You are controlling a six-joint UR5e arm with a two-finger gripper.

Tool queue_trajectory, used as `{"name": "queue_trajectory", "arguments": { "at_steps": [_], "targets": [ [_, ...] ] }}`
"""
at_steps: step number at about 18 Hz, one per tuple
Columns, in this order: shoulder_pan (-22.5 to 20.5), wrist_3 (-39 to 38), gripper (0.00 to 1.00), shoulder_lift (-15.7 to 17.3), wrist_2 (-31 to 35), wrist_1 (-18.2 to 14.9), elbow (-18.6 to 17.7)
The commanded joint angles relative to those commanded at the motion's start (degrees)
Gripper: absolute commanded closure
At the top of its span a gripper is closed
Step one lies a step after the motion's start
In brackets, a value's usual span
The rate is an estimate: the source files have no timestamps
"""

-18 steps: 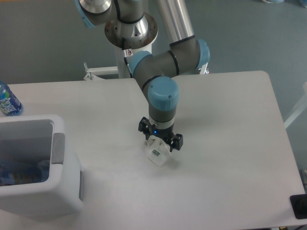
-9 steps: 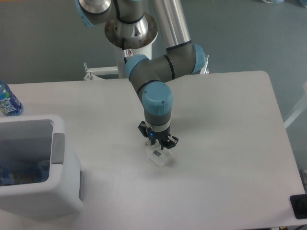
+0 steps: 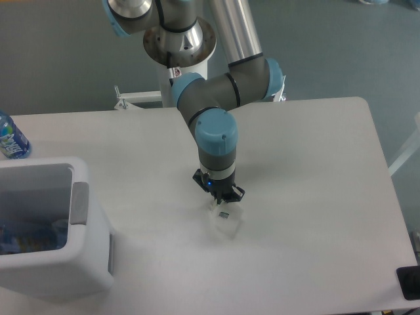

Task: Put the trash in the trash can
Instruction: 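Lift the wrapper and carry it over the white bin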

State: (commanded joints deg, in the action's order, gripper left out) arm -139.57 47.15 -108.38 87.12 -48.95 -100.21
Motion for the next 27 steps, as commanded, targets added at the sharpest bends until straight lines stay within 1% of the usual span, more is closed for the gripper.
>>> {"name": "queue_trajectory", "arguments": {
  "at_steps": [3,5,7,10,13,14,16,18,20,22,24,27],
  "targets": [
    [-0.96,-8.71,1.00,1.06,-7.90,-0.09,5.62],
    [-1.32,-16.61,1.00,2.73,-12.48,0.00,8.52],
    [-1.76,-22.86,1.00,3.87,-15.13,0.00,9.59],
    [-1.67,-31.03,1.00,6.95,-18.82,0.26,11.08],
    [-1.06,-41.93,1.00,8.53,-19.71,0.35,13.98],
    [-0.88,-44.40,1.00,8.88,-19.79,0.35,14.86],
    [0.95,-47.05,1.00,9.59,-19.88,0.35,15.48],
    [3.94,-49.15,1.00,10.38,-20.15,0.35,15.57],
    [5.61,-52.32,1.00,10.64,-20.32,0.35,16.09],
    [9.47,-53.12,1.00,9.95,-20.41,0.44,16.80],
    [12.99,-53.65,1.00,7.76,-20.41,0.44,18.20],
    [18.53,-53.74,1.00,5.64,-20.32,0.44,19.26]
  ]
}}
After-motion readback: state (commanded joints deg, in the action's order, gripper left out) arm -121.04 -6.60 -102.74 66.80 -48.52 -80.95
